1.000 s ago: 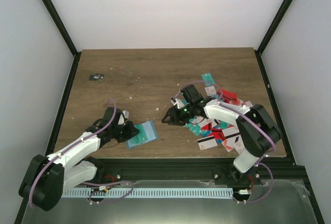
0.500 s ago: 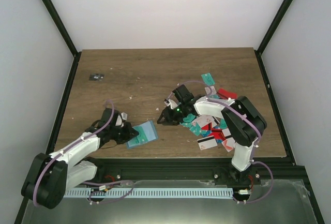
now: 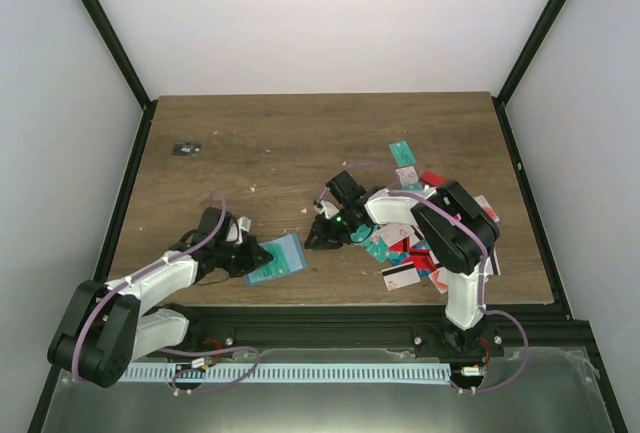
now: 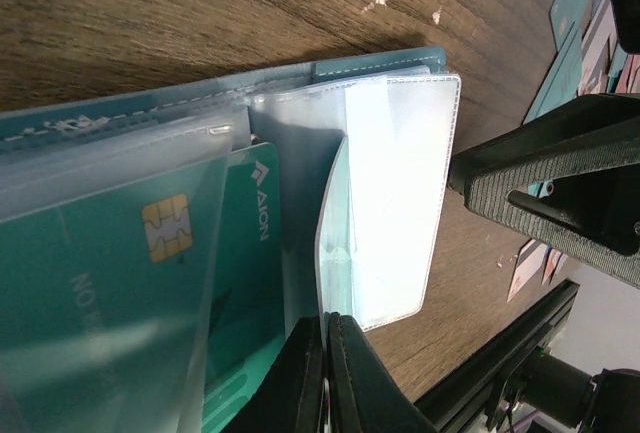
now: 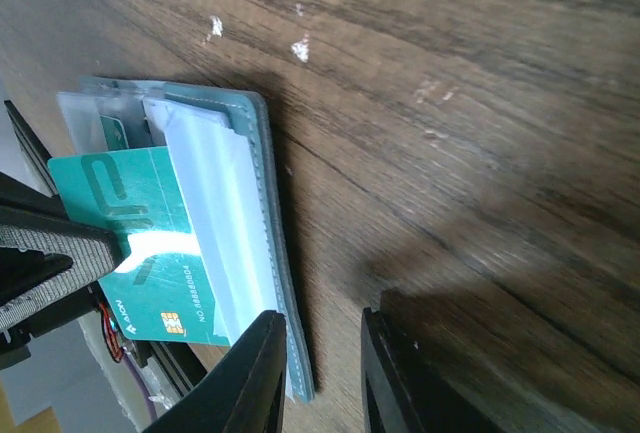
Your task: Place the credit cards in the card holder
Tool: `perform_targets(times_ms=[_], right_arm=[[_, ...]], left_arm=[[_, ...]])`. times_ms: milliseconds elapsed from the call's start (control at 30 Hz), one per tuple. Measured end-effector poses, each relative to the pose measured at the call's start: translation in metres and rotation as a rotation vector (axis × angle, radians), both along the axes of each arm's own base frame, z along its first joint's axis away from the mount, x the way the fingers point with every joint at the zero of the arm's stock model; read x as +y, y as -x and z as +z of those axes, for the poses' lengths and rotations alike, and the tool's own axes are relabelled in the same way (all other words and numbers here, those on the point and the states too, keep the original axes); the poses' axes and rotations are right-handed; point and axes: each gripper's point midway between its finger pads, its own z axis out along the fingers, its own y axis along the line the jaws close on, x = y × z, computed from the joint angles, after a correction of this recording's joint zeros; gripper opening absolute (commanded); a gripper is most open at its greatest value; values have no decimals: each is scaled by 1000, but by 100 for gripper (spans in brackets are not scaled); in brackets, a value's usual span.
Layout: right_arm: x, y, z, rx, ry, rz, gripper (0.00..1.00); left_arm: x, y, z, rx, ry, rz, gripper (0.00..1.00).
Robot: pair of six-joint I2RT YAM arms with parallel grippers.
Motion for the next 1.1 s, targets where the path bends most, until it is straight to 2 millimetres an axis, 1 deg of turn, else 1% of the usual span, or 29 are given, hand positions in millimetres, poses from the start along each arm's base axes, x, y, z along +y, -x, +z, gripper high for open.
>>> perform_targets(times_ms=[367, 700, 733, 900, 1100], right_arm=[[14, 4, -1, -1, -15, 38, 23], [23, -4, -2, -6, -24, 56, 22], [24, -4, -2, -7, -26, 59, 21], [24, -5, -3, -10, -22, 71, 17], [24, -5, -4, -14, -26, 85, 17]], left_arm=[[-1, -3, 0, -22, 6, -15, 4], [0, -7, -4, -51, -6, -42, 4], [0, -8, -3, -58, -4, -46, 4], [-2, -10, -3, -89, -4, -67, 4], [-2, -12, -3, -117, -14, -84, 4]])
